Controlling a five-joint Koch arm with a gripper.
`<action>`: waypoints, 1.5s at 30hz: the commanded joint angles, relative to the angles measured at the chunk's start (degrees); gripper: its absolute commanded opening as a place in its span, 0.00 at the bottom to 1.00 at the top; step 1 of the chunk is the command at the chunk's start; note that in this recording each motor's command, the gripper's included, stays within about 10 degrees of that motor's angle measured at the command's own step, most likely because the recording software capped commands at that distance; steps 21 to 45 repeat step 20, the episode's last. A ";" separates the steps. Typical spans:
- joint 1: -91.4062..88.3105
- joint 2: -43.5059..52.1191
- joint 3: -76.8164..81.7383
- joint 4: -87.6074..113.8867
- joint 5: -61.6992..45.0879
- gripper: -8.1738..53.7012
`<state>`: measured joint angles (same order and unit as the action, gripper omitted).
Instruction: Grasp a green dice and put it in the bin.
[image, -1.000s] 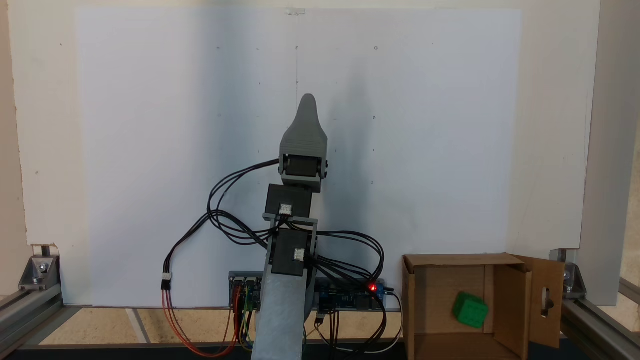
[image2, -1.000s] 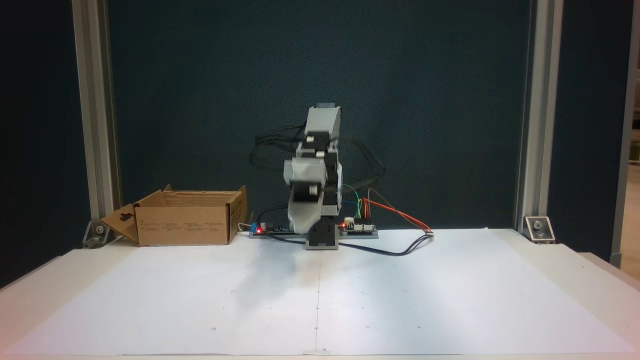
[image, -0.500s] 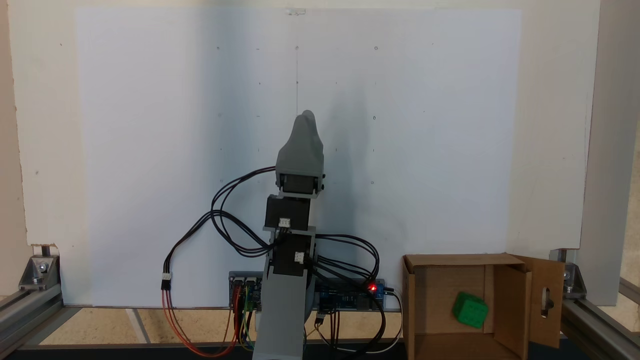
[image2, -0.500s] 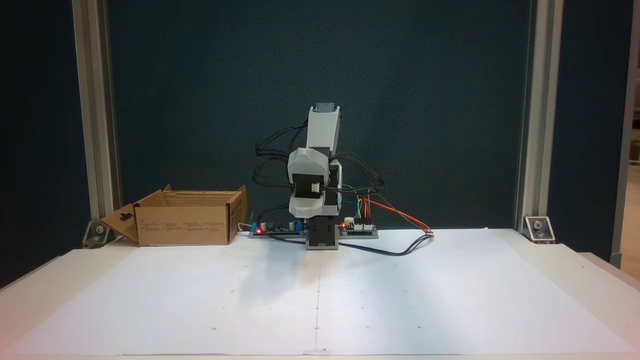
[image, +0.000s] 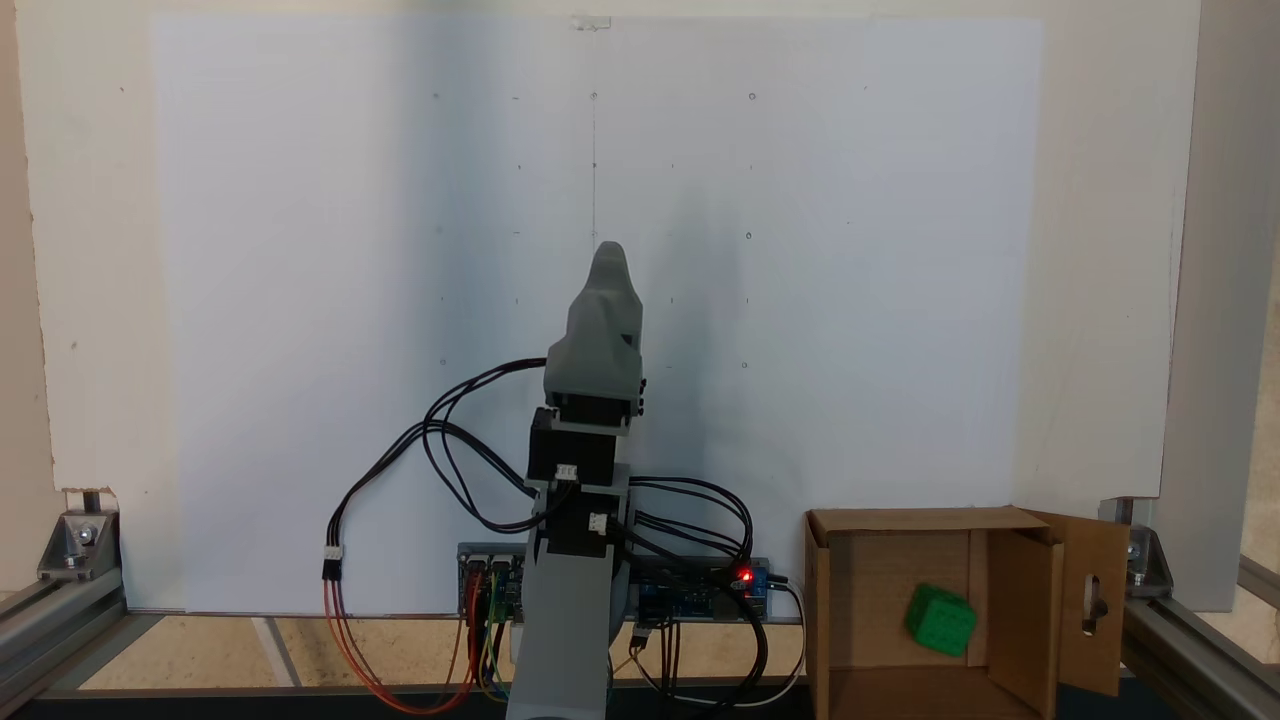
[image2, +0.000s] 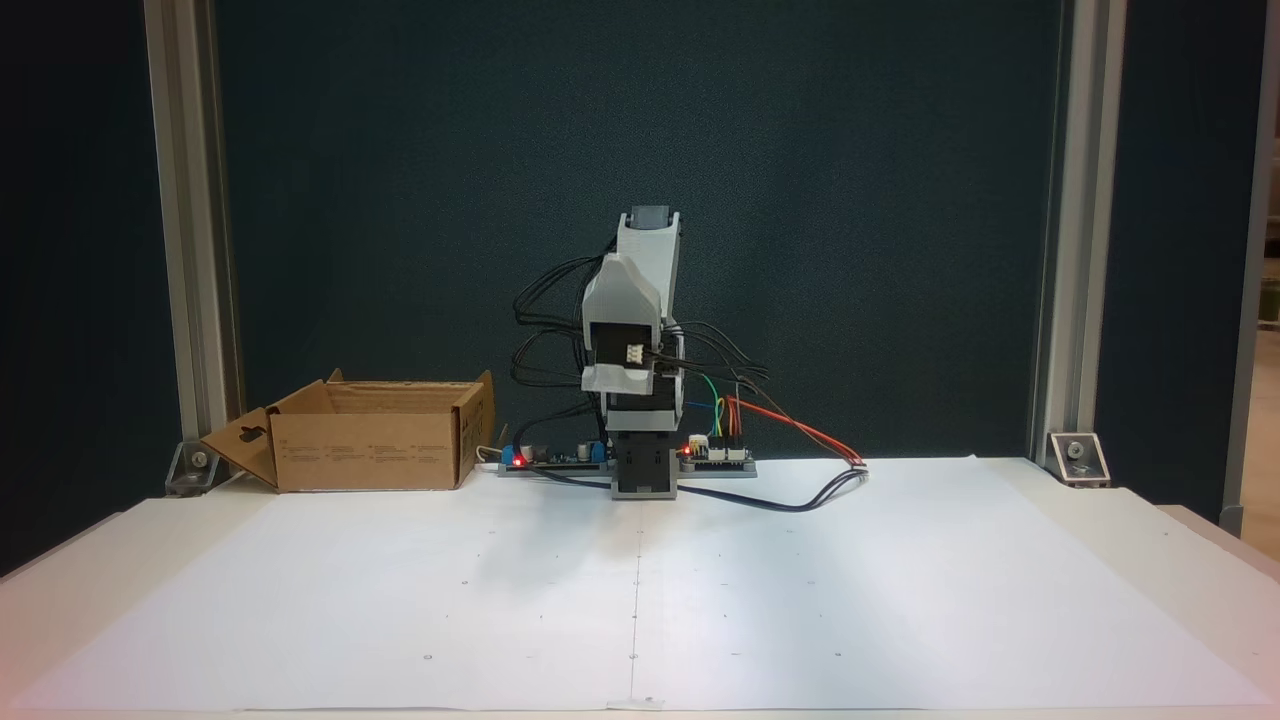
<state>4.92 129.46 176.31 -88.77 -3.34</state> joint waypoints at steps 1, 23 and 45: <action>0.09 6.24 2.81 -3.52 1.85 0.84; -0.18 6.06 2.81 -3.25 1.76 0.85; -0.18 6.06 2.81 -3.25 1.76 0.85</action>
